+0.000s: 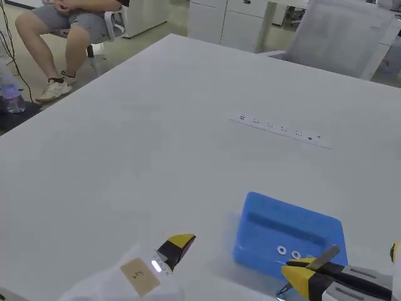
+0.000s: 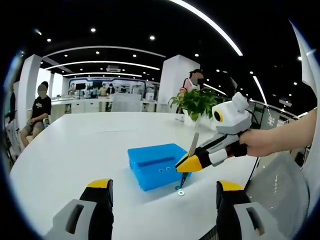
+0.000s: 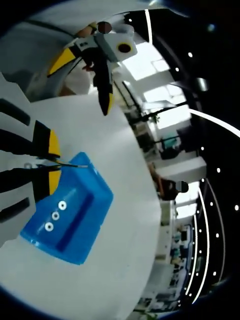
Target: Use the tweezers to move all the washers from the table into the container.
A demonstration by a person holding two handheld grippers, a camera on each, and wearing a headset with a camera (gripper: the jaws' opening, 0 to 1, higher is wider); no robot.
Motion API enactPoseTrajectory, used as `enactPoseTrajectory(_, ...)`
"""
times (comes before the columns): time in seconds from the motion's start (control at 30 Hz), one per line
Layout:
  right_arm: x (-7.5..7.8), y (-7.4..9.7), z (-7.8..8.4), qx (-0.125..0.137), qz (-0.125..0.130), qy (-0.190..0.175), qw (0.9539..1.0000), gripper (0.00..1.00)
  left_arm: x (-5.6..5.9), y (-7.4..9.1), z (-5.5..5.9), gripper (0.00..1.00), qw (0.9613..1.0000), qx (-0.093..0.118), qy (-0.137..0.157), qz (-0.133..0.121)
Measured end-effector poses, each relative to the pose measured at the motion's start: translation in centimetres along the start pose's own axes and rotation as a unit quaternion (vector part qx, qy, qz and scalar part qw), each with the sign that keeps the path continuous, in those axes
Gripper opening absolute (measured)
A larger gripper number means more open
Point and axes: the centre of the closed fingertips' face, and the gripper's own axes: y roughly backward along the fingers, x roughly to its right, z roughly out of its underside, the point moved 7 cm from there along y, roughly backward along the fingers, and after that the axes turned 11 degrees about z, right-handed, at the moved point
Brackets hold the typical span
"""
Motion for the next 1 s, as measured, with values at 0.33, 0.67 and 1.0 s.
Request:
enactPoseTrajectory(0.33,0.1,-0.5,1.5,-0.014,-0.003,0.000,0.9999,0.04,0.0,0.0,0.1,0.86,1.0000,-0.004,-0.001,0.000)
enactPoseTrajectory(0.67,0.2,-0.7,1.9,-0.006,0.007,0.003,1.0000,0.04,0.1,0.0,0.0,0.85,1.0000,-0.004,-0.001,0.000)
enactPoseTrajectory(1.0,-1.4,-0.4,2.1,-0.003,-0.002,0.078,0.9969,0.05,0.1,0.0,0.0,0.85,1.0000,-0.005,0.000,0.001)
